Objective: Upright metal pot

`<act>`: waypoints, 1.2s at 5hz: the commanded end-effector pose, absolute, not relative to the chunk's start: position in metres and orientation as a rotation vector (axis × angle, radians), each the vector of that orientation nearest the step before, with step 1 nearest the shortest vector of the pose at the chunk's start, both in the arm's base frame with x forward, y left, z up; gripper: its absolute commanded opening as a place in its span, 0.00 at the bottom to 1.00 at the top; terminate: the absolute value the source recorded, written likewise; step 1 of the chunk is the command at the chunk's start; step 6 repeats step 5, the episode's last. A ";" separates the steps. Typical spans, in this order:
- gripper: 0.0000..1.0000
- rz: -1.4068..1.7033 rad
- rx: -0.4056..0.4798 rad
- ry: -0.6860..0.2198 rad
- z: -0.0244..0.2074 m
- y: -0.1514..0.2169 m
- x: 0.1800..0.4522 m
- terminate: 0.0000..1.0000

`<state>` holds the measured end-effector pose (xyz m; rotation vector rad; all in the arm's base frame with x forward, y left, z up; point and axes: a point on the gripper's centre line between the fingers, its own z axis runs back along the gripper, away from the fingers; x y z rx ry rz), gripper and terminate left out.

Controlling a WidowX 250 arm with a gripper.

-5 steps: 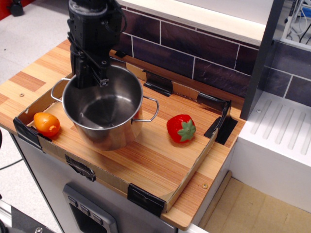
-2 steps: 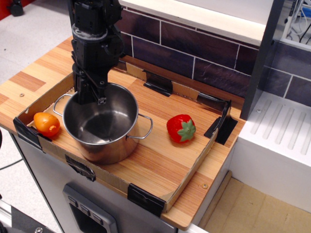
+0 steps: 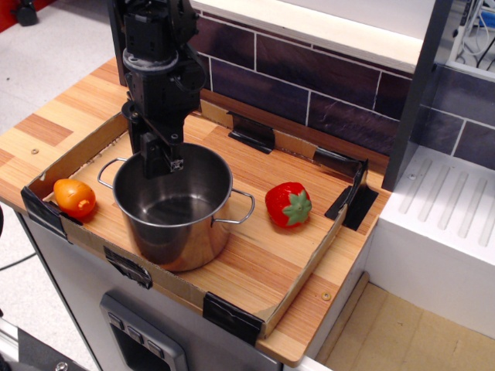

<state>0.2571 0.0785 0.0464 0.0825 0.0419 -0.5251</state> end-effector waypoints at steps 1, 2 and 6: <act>1.00 -0.516 0.138 -0.146 0.103 0.094 0.274 0.00; 1.00 -0.514 0.131 -0.198 0.146 0.096 0.275 0.00; 1.00 -0.511 0.118 -0.247 0.180 0.096 0.274 1.00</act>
